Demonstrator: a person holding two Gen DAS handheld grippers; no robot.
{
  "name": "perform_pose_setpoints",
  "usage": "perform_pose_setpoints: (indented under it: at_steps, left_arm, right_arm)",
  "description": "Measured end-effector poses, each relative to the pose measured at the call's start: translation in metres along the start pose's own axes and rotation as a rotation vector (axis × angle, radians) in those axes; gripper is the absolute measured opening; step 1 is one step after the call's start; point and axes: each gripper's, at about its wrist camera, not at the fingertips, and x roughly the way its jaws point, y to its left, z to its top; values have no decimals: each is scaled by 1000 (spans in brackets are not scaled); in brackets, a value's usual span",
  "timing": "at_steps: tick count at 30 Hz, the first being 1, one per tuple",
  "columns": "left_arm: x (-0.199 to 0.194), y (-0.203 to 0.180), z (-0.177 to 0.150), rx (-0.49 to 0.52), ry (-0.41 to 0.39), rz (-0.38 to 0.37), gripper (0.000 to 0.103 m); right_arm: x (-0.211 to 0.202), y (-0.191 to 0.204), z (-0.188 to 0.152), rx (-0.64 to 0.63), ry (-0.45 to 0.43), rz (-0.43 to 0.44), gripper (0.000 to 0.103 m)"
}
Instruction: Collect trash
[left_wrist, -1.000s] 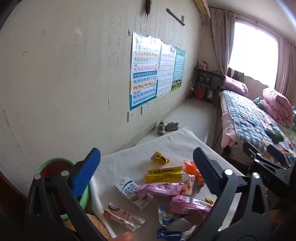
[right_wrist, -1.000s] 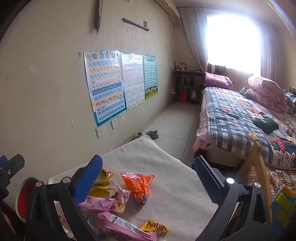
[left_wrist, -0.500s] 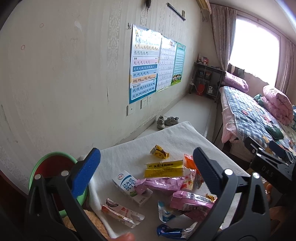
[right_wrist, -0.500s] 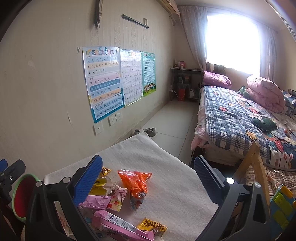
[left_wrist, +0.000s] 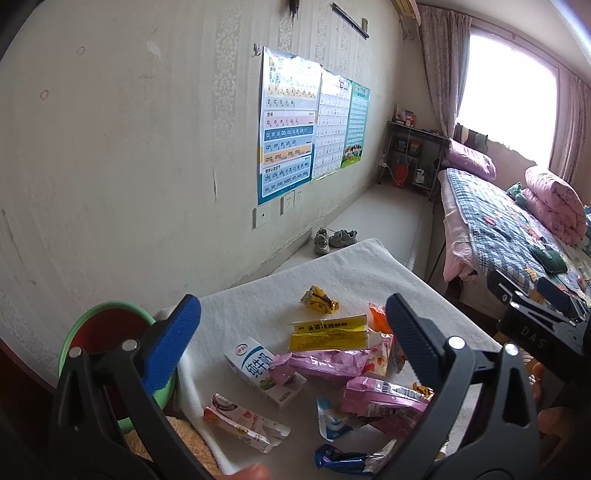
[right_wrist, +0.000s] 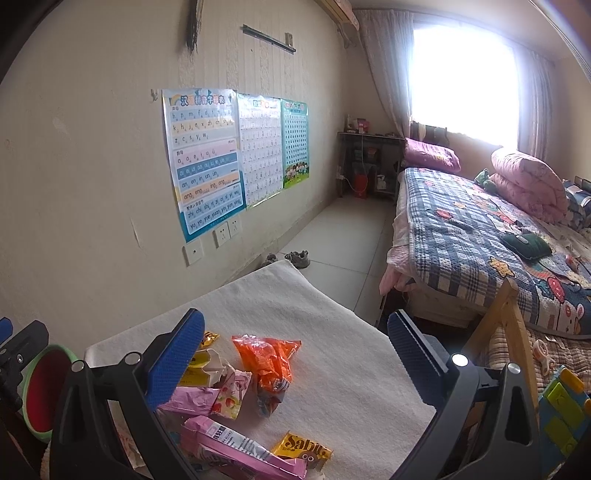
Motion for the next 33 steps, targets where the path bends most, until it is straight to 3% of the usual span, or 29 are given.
perform_pose_setpoints:
  at_steps: [33]
  left_arm:
    - [8, 1, -4, 3, 33, 4, 98]
  right_arm:
    - [11, 1, -8, 5, 40, -5, 96]
